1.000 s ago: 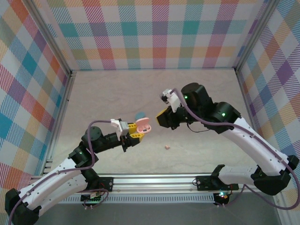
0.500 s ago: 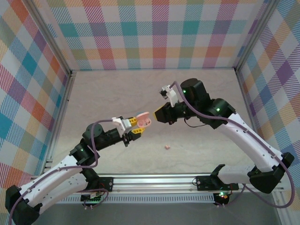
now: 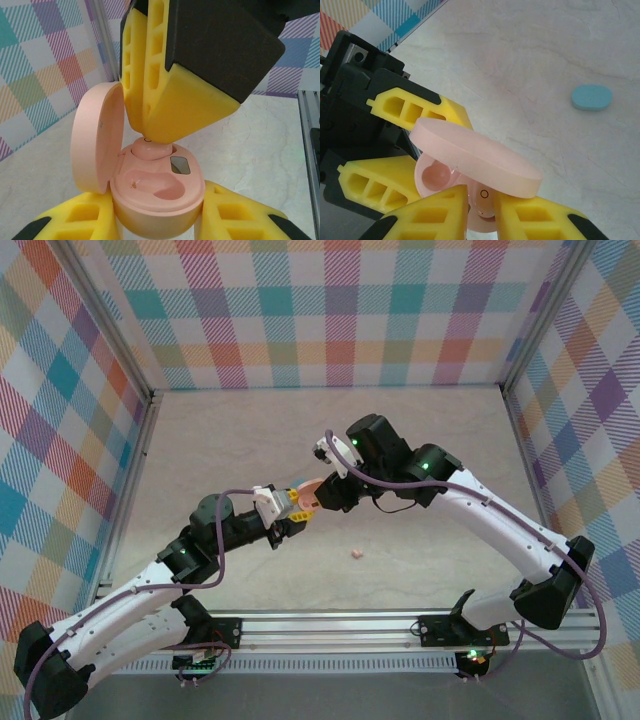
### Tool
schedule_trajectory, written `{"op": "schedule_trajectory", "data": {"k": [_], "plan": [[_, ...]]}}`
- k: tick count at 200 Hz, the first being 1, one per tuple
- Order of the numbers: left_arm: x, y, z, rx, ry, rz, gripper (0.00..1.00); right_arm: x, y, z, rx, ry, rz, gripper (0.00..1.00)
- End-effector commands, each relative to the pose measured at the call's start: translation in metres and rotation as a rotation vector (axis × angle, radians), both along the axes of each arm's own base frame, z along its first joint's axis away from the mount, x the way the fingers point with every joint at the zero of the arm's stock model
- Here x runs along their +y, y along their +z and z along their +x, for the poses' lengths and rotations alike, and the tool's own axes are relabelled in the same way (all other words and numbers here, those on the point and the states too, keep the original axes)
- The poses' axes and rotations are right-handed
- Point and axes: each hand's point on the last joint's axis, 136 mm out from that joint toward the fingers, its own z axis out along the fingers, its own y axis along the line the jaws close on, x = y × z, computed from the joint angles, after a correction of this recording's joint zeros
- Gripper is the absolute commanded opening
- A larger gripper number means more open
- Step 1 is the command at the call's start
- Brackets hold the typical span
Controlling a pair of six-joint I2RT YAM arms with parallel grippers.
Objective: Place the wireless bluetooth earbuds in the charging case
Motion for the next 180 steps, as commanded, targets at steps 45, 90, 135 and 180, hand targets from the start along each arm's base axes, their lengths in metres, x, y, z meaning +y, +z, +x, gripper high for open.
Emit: {"op": "schedule_trajectory", "data": {"k": [45, 90, 135, 180], "plan": [[-0.008, 0.03, -0.011, -0.046, -0.068, -0.092, 0.22, -0.003, 0.028, 0.011, -0.056, -0.06, 0.071, 0.3], [-0.013, 0.021, -0.008, 0.054, -0.071, -0.118, 0.22, -0.02, 0.048, 0.017, -0.045, -0.136, 0.187, 0.3], [-0.013, 0.02, -0.01, 0.08, -0.077, -0.14, 0.22, -0.021, 0.029, 0.009, 0.002, -0.109, 0.149, 0.3], [-0.01, 0.02, -0.006, 0.099, -0.047, -0.159, 0.22, -0.023, 0.023, -0.001, 0.022, -0.075, 0.148, 0.33]]}}
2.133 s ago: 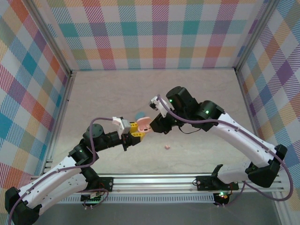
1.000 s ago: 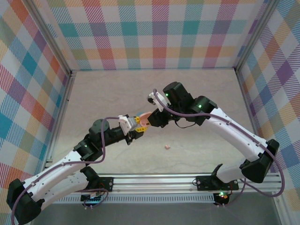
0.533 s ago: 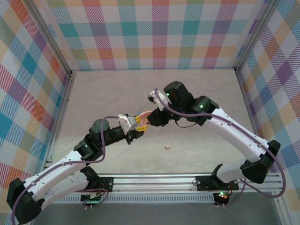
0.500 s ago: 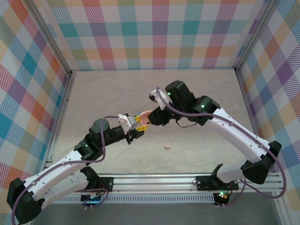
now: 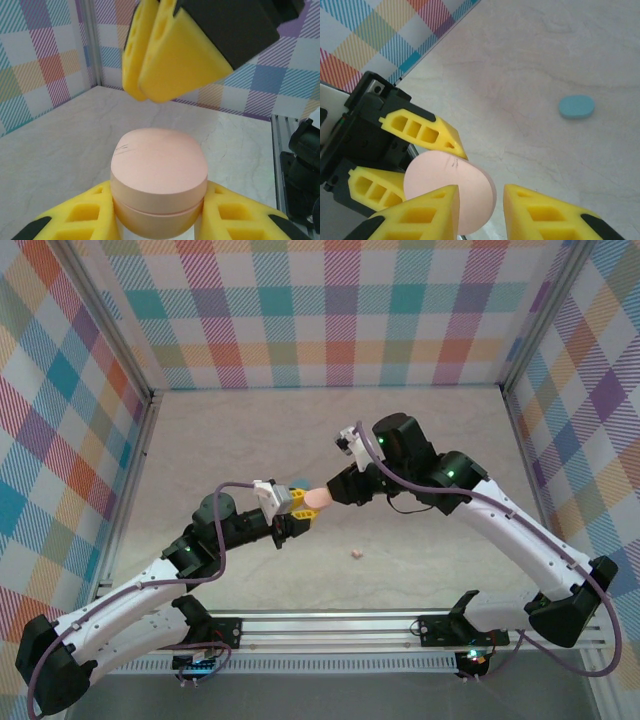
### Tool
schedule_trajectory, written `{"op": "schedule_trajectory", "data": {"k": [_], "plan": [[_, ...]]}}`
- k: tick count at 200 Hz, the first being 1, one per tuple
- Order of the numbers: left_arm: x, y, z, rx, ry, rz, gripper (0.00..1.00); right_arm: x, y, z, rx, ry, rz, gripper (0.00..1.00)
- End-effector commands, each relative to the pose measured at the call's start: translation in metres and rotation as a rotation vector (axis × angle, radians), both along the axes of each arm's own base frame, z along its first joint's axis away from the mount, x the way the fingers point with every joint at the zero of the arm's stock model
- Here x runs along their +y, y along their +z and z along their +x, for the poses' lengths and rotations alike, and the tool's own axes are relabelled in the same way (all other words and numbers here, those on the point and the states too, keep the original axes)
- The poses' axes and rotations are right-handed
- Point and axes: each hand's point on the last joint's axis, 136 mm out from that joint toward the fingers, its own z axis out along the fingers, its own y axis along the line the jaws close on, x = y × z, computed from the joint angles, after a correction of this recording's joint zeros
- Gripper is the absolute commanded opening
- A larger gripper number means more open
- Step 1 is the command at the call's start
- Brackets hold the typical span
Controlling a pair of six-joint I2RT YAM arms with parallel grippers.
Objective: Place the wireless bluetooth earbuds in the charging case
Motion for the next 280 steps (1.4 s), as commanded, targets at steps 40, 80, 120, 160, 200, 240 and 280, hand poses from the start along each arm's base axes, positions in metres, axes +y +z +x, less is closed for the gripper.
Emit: {"op": "schedule_trajectory", "data": {"k": [40, 80, 120, 160, 200, 240, 280], "plan": [[0.002, 0.012, 0.0, 0.027, 0.018, -0.063, 0.22, -0.005, -0.012, -0.021, 0.004, 0.077, 0.007, 0.5], [0.0, 0.014, 0.0, 0.055, 0.01, -0.071, 0.22, 0.003, -0.014, -0.026, -0.02, 0.144, -0.001, 0.57], [0.001, 0.017, -0.001, 0.058, 0.01, -0.075, 0.22, 0.008, -0.023, -0.027, -0.032, 0.179, -0.032, 0.58], [0.002, 0.018, -0.004, 0.058, 0.003, -0.078, 0.22, 0.006, -0.019, -0.005, -0.084, 0.106, -0.088, 0.57], [0.003, 0.016, -0.006, 0.064, -0.001, -0.076, 0.22, 0.005, -0.002, 0.014, -0.131, 0.048, -0.104, 0.57], [0.006, 0.014, -0.008, 0.068, 0.002, -0.078, 0.22, 0.004, 0.011, 0.025, -0.161, 0.015, -0.095, 0.57], [0.006, 0.012, -0.004, 0.081, 0.023, -0.078, 0.22, 0.005, 0.009, 0.025, -0.12, 0.001, -0.104, 0.57]]}}
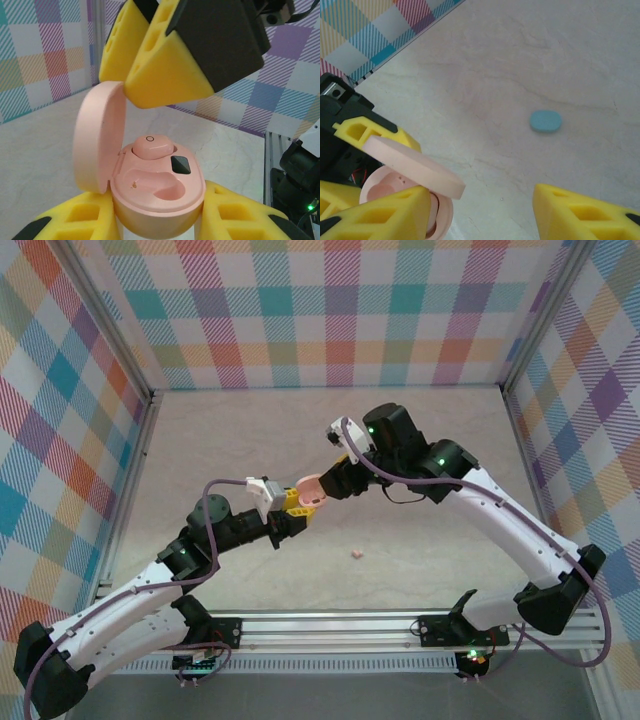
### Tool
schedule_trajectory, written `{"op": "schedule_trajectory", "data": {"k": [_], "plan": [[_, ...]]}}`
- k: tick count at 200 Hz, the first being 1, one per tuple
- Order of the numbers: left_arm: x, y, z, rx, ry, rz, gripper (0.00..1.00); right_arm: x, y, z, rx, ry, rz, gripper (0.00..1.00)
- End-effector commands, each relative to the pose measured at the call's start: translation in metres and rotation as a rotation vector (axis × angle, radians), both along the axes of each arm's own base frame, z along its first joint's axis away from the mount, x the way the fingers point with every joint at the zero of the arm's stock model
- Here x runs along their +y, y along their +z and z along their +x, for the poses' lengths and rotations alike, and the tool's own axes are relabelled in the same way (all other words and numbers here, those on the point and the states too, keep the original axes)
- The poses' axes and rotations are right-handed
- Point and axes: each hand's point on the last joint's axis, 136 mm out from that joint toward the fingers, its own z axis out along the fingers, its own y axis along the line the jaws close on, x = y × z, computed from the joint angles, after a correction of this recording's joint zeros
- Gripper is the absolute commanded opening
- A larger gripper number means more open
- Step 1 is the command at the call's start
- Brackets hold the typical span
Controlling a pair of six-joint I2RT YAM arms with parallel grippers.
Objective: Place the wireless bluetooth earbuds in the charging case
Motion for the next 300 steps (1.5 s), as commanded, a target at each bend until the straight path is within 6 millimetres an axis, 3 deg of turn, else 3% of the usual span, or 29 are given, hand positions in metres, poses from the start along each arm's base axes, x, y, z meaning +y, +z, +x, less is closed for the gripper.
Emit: {"op": "schedule_trajectory", "data": {"k": [1, 25, 53, 78, 120, 226, 272, 300], "plan": [[-0.001, 0.005, -0.003, -0.002, -0.008, -0.02, 0.22, -0.001, 0.006, 0.002, 0.009, -0.016, 0.002, 0.57], [-0.002, 0.0, 0.001, 0.022, 0.003, -0.014, 0.21, -0.003, 0.013, -0.003, 0.031, -0.025, 0.035, 0.57], [-0.003, -0.005, 0.003, 0.038, 0.008, -0.01, 0.21, -0.006, 0.015, -0.017, 0.099, -0.011, 0.072, 0.49], [-0.002, -0.006, 0.003, 0.04, 0.012, -0.013, 0.21, -0.006, 0.003, -0.03, 0.161, 0.013, 0.083, 0.42], [-0.002, -0.005, 0.002, 0.043, 0.012, -0.018, 0.21, 0.001, -0.015, -0.037, 0.223, 0.031, 0.057, 0.4], [-0.003, -0.006, 0.0, 0.045, -0.001, -0.015, 0.21, 0.012, -0.029, -0.027, 0.152, 0.049, -0.078, 0.41], [-0.003, -0.006, 0.001, 0.038, -0.003, -0.01, 0.22, 0.013, -0.028, -0.026, 0.15, 0.055, -0.087, 0.29], [-0.003, -0.006, 0.001, 0.036, -0.002, -0.01, 0.21, 0.011, -0.033, -0.026, 0.156, 0.054, -0.106, 0.28]]}}
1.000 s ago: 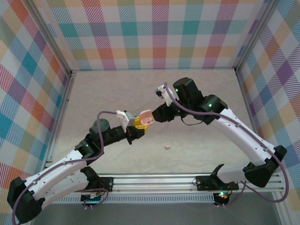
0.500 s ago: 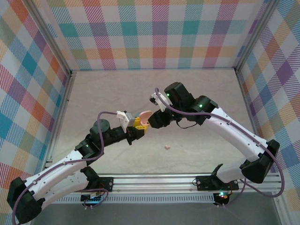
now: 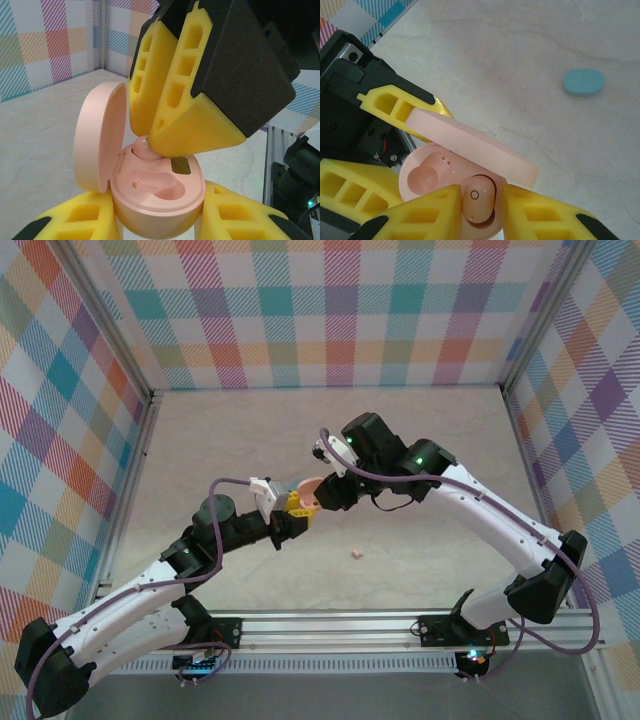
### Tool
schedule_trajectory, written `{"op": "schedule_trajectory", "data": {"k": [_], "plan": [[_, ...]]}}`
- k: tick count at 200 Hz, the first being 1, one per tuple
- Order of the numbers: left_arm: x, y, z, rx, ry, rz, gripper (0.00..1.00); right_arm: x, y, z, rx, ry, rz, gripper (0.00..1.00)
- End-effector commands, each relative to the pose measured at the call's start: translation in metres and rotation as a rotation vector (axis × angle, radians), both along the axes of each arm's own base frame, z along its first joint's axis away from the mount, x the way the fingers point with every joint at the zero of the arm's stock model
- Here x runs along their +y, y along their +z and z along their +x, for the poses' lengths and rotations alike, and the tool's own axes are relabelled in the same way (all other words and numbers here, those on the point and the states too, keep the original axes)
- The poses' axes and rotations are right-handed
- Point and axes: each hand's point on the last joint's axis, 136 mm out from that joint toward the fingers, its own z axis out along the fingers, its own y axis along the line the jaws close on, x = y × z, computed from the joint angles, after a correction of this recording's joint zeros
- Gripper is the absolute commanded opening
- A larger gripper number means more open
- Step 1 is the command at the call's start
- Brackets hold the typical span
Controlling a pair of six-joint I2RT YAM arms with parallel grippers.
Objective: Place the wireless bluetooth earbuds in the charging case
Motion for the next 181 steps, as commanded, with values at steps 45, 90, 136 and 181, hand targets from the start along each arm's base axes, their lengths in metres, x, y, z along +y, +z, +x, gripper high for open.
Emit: {"op": "schedule_trajectory", "data": {"k": [45, 90, 136, 181], "plan": [[-0.003, 0.011, -0.004, -0.028, -0.022, -0.029, 0.21, -0.005, 0.006, 0.003, -0.036, 0.001, -0.033, 0.22], [-0.001, 0.011, -0.004, -0.026, -0.016, -0.028, 0.21, -0.002, 0.023, 0.001, -0.056, 0.016, 0.009, 0.19], [0.001, 0.013, -0.006, -0.029, -0.015, -0.033, 0.21, -0.001, 0.017, -0.005, -0.026, 0.036, 0.008, 0.19], [0.002, 0.013, -0.006, -0.033, -0.011, -0.035, 0.21, 0.001, 0.011, -0.012, 0.007, 0.077, 0.006, 0.21]]}}
